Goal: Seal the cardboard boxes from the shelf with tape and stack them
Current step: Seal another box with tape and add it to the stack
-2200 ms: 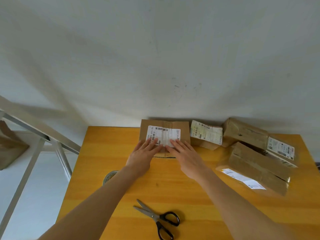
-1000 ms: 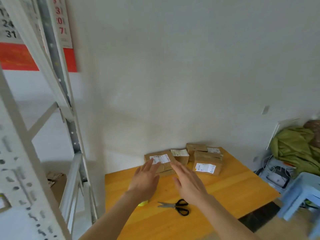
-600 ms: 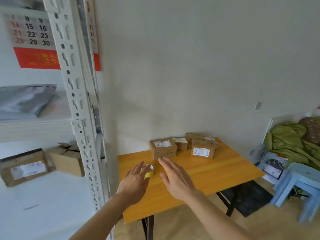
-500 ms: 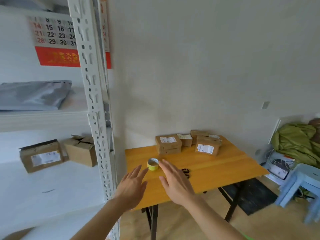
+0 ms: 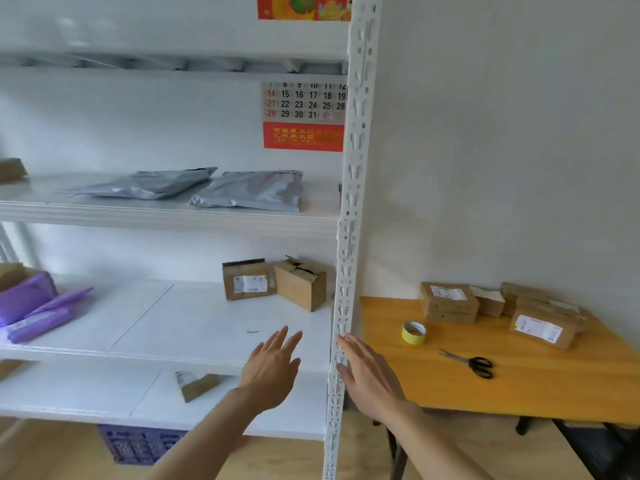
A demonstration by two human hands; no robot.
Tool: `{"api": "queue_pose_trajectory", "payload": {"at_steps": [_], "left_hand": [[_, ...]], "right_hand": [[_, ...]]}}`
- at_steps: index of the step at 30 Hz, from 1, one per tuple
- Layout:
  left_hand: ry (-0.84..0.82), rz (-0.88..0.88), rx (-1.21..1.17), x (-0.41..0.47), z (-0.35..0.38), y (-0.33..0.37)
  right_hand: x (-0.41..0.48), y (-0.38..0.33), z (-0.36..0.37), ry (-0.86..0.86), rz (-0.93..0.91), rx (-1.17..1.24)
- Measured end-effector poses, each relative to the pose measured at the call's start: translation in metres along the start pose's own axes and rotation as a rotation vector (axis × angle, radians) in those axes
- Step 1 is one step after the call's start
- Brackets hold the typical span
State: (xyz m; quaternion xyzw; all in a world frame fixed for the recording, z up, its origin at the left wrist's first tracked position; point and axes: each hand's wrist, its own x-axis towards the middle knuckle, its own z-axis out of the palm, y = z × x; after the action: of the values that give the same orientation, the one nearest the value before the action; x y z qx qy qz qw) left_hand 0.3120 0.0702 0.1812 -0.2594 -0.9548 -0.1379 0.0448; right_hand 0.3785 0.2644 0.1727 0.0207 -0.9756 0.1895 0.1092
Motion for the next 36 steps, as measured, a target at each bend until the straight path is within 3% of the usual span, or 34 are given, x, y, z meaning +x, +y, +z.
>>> {"api": "queue_pose_trajectory", "payload": {"at_steps": [8, 21, 30, 36], "left_hand": [[-0.013, -0.115, 0.053, 0.014, -0.028, -0.127], [-0.126, -0.137, 0.087, 0.125, -0.041, -0.358], [-0.129, -0.163, -0.036, 0.231, 0.013, -0.419], [-0.048, -0.182, -0.285, 0.312, 0.073, -0.444]], "right_hand": [[0.087, -0.061, 0.048, -0.083, -0.019, -0.028], [0.283, -0.129, 0.160, -0.155, 0.137, -0.086], [0.397, -0.099, 0.221, -0.151, 0.141, -0.101], [0.479, -0.058, 0.262, -0.126, 0.165, -0.022]]}}
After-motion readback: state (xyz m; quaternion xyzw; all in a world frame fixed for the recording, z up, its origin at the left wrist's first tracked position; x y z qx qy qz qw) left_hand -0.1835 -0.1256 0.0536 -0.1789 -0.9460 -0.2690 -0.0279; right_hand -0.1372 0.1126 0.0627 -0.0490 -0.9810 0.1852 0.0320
